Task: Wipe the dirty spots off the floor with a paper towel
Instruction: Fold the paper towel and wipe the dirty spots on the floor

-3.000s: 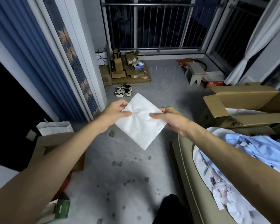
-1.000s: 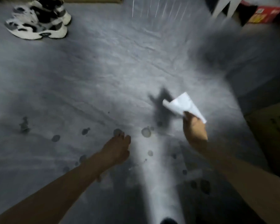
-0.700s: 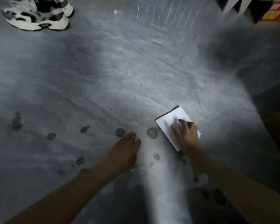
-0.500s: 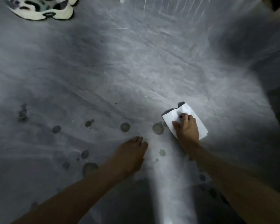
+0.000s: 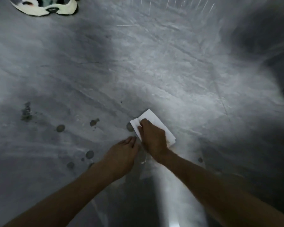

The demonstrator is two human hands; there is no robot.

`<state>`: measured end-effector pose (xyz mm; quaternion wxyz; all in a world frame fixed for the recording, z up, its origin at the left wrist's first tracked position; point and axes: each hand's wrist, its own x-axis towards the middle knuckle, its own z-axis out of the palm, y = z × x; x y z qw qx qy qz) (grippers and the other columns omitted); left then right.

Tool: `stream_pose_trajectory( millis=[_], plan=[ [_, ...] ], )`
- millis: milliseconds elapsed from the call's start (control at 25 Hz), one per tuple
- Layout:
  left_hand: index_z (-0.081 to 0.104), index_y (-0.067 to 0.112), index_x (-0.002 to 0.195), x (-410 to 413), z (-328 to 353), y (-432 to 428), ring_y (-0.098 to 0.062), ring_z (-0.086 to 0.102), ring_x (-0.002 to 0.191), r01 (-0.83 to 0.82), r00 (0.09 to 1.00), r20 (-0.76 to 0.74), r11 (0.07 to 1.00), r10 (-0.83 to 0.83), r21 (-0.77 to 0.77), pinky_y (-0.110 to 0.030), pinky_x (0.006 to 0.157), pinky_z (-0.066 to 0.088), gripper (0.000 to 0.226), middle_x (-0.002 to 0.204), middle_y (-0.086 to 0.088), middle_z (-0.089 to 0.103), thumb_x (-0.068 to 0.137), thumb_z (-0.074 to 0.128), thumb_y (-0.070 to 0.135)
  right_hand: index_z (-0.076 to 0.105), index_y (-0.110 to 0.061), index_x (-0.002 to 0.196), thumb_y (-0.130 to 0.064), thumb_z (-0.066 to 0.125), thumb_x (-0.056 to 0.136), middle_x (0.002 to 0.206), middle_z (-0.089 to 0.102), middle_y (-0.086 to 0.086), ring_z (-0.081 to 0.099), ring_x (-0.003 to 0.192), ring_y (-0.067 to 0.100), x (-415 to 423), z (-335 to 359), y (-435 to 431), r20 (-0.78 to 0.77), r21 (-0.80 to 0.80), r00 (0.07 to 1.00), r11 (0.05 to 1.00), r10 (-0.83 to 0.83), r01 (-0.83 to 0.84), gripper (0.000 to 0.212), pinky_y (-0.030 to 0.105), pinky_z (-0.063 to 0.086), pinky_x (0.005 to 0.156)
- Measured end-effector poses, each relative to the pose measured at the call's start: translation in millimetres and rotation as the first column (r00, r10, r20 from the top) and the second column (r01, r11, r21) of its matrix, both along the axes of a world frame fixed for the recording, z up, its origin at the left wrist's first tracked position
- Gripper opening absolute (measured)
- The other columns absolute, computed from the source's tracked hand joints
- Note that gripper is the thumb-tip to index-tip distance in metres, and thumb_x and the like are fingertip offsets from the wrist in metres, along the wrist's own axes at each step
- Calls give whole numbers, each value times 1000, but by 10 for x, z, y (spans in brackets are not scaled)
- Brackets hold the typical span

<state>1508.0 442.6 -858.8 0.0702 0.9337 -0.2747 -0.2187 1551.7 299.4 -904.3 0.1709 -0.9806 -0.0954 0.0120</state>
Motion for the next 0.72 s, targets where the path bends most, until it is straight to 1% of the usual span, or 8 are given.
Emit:
stream_pose_trajectory(
  millis=[80,160,200,280,400,560,600,720],
  plan=[
    [44,8,129,46,8,-30,-31,38,135,14,1000,-25,999,-13,31,-39,98,41,45,152,-22,29,84,44,12,65,-14,93,-24,64,92,73,66,3,66,61,25,102,-43,-350,142,-62,951,962,273,-267,10,32,46,48],
    [46,10,122,83,30,-67,-34,49,119,18,999,-39,999,-16,40,-38,81,45,40,142,-21,39,83,45,14,67,-13,98,-26,62,91,76,69,3,67,64,26,216,-44,-870,202,-110,911,932,360,-344,15,32,50,52],
    [47,11,119,95,47,-80,-35,51,113,19,999,-49,999,-17,46,-38,77,45,38,136,-20,42,82,46,14,66,-15,101,-30,54,93,79,70,4,68,67,27,268,-32,-1143,189,-127,939,955,289,-269,21,32,50,55],
    [48,10,117,114,68,-77,-36,50,111,20,997,-82,999,-16,48,-39,77,44,37,134,-20,41,81,49,15,59,-18,100,-35,44,96,77,68,11,67,67,33,364,-16,-1605,180,-208,983,976,-30,68,23,35,48,56],
    [47,8,120,133,87,-49,-37,48,115,2,987,-159,1000,3,30,-39,82,44,39,139,-23,38,81,49,13,51,-10,109,-25,45,98,87,66,26,64,71,45,509,-25,-1747,97,-272,935,895,-341,354,19,45,49,63],
    [50,11,114,214,112,6,-38,56,103,-56,979,-200,997,46,-44,-39,80,45,31,120,-19,50,83,48,16,48,-10,119,-28,37,101,106,65,25,62,91,44,638,63,-978,-11,-48,681,681,-732,731,28,44,45,80],
    [52,14,113,247,130,77,-37,57,102,-87,979,-192,994,72,-69,-37,80,45,29,116,-17,55,84,48,17,51,-10,118,-26,42,99,101,66,23,63,87,42,658,7,-618,-6,10,675,675,-737,737,27,42,46,76],
    [56,23,105,323,272,466,-32,63,91,-156,988,-36,983,153,-100,-35,69,43,20,100,-11,67,86,48,24,58,-14,116,-29,52,95,88,68,16,66,74,37,619,-62,748,-58,81,850,846,-524,527,26,37,47,63]
  ],
)
